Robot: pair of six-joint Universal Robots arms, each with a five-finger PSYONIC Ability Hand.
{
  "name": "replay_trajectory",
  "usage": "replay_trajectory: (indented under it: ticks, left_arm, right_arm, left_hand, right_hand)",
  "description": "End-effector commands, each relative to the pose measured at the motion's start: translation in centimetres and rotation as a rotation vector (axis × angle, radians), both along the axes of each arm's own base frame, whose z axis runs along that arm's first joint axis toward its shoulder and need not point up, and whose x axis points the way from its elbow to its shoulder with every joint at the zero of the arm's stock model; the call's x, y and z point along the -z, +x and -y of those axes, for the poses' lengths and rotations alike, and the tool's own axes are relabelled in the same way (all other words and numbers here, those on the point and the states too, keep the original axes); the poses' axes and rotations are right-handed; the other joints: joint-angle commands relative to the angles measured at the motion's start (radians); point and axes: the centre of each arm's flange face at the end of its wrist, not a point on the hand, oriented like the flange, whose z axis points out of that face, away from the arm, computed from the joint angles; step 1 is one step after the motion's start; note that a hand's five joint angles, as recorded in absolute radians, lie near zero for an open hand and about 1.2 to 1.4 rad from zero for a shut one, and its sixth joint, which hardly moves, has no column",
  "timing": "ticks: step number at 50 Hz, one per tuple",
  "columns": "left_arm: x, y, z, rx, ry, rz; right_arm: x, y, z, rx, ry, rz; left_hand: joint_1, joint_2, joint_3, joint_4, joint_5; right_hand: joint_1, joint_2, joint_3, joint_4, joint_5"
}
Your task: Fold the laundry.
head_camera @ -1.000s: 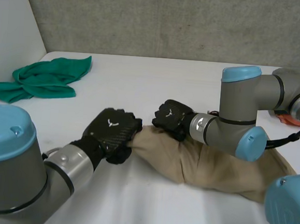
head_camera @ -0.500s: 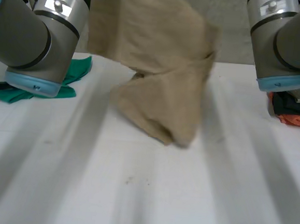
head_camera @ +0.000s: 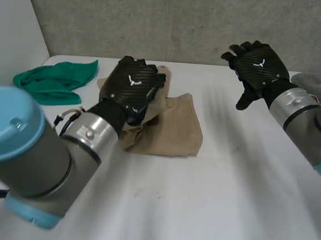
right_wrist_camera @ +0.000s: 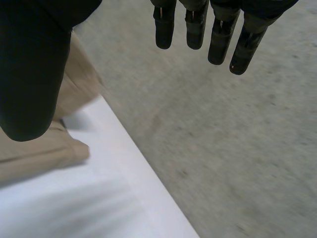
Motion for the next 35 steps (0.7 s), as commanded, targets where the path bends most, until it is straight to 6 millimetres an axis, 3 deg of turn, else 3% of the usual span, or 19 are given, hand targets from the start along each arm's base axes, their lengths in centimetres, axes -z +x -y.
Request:
replay_trajectory:
  ticks: [1,12,17,26,32,35]
  left_arm:
    - [0.7,0.3,-5.2,0.115,0.03,0.028]
    - [3.6,0.9,-10.8,0.227,0.107,0.104]
    - [3.5,0.9,-10.5,0.213,0.11,0.106]
    - [3.5,1.5,-8.8,0.16,0.114,0.104]
    - [4.1,1.8,-9.2,0.162,0.134,0.123]
    - [4.7,2.2,-9.8,0.167,0.162,0.145]
  right_arm:
    - [0.0,1.3,0.3,-0.187,0.057,-0.001]
    - [-0.8,2.6,-0.5,-0.262,0.003,-0.038]
    - [0.0,3.5,-2.1,-0.313,0.068,-0.069]
    - [1.4,2.4,-3.3,-0.245,0.242,-0.108]
    - [1.8,1.8,-2.2,-0.203,0.307,-0.074]
    - [3.0,1.9,-1.5,-0.204,0.335,-0.084]
  left_hand:
    - [0.241,0.198,0.202,0.194,0.245]
    - [0.241,0.198,0.202,0.194,0.245]
    - [0.241,0.198,0.202,0.194,0.245]
    - [0.227,0.184,0.187,0.18,0.231]
    - [0.221,0.178,0.181,0.174,0.225]
    - [0.209,0.167,0.17,0.162,0.213]
  right_hand:
    - [-0.026,-0.045,-0.04,-0.06,-0.063]
    - [-0.026,-0.045,-0.04,-0.06,-0.063]
    - [-0.026,-0.045,-0.04,-0.06,-0.063]
    - [-0.026,-0.045,-0.04,-0.06,-0.063]
    - [-0.026,-0.045,-0.04,-0.06,-0.063]
    - [-0.019,-0.038,-0.032,-0.053,-0.056]
